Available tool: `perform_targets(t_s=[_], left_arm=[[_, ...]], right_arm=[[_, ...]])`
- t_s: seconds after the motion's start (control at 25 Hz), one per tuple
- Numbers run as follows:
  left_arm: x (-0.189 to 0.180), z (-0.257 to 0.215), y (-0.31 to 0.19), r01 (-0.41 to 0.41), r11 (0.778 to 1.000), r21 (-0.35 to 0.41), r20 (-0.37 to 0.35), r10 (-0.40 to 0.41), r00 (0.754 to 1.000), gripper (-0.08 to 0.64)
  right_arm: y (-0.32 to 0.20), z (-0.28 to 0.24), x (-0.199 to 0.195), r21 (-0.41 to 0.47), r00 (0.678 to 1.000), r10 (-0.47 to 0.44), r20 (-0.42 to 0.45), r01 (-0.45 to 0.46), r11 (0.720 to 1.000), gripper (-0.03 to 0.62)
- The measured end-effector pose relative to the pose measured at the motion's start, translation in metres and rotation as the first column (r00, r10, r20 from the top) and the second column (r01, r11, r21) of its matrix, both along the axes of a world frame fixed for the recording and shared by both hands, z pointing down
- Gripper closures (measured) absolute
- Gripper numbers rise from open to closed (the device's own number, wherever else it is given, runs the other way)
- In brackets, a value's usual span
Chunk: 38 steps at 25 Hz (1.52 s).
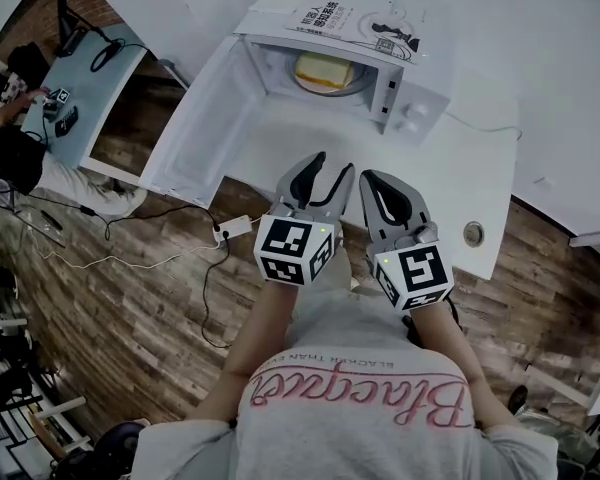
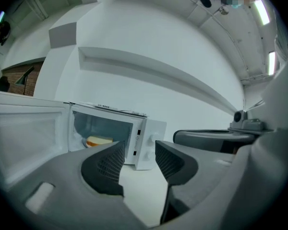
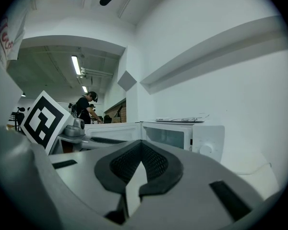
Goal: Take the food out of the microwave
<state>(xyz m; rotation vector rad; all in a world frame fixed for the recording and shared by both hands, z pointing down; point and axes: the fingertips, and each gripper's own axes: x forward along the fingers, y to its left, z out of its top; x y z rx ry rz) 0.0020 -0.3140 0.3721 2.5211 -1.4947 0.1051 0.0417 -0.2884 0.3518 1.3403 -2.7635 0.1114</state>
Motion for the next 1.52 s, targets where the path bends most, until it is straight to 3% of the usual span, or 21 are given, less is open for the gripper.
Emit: perform_targets(t_s=[0.2, 0.32, 0.6, 0.76, 0.88, 1.12, 1.28, 1.4, 1.52], left_arm=[[-0.011, 0.01, -0.036, 0.002, 0.999, -0.038, -0.035, -0.003, 0.999, 0.371], [-0.021, 0.018, -0.061, 0.021, 0.997, -0.076, -0.101, -0.029, 0.994, 0.371], [-0.056, 0.046, -0.113, 0.101, 0.969, -0.224, -0.299, -0.167, 0.94, 0.371], [-0.07, 0.07, -0.142, 0.1, 0.942, -0.321, -0.408, -0.233, 0.883, 0.371], [-0.081, 0.09, -0.162, 0.104, 0.911, -0.4, -0.478, -0.304, 0.824, 0.371], [-0.088, 0.129, -0.197, 0.047, 0.834, -0.549, -0.614, -0.441, 0.654, 0.366], [-0.089, 0.151, -0.218, 0.006, 0.782, -0.623, -0.647, -0.519, 0.559, 0.325], [-0.091, 0.164, -0.23, -0.005, 0.748, -0.664, -0.643, -0.568, 0.514, 0.313], [-0.092, 0.172, -0.239, -0.003, 0.725, -0.689, -0.628, -0.594, 0.503, 0.313]], right_arm=[[-0.033, 0.001, -0.007, 0.0, 1.0, 0.0, -0.007, 0.0, 1.0, 0.581], [-0.053, 0.005, -0.012, -0.015, 1.0, 0.0, -0.013, 0.0, 1.0, 0.581], [-0.094, 0.021, -0.026, -0.068, 0.999, -0.017, -0.038, 0.014, 0.998, 0.581], [-0.113, 0.034, -0.035, -0.103, 0.998, -0.032, -0.055, 0.026, 0.994, 0.581], [-0.125, 0.042, -0.04, -0.124, 0.997, -0.043, -0.071, 0.034, 0.992, 0.581], [-0.143, 0.057, -0.043, -0.163, 0.994, -0.047, -0.094, 0.031, 0.986, 0.581], [-0.154, 0.064, -0.042, -0.183, 0.994, -0.042, -0.105, 0.022, 0.983, 0.581], [-0.16, 0.069, -0.041, -0.199, 0.993, -0.039, -0.113, 0.015, 0.98, 0.581], [-0.166, 0.072, -0.041, -0.212, 0.992, -0.038, -0.12, 0.011, 0.977, 0.581]])
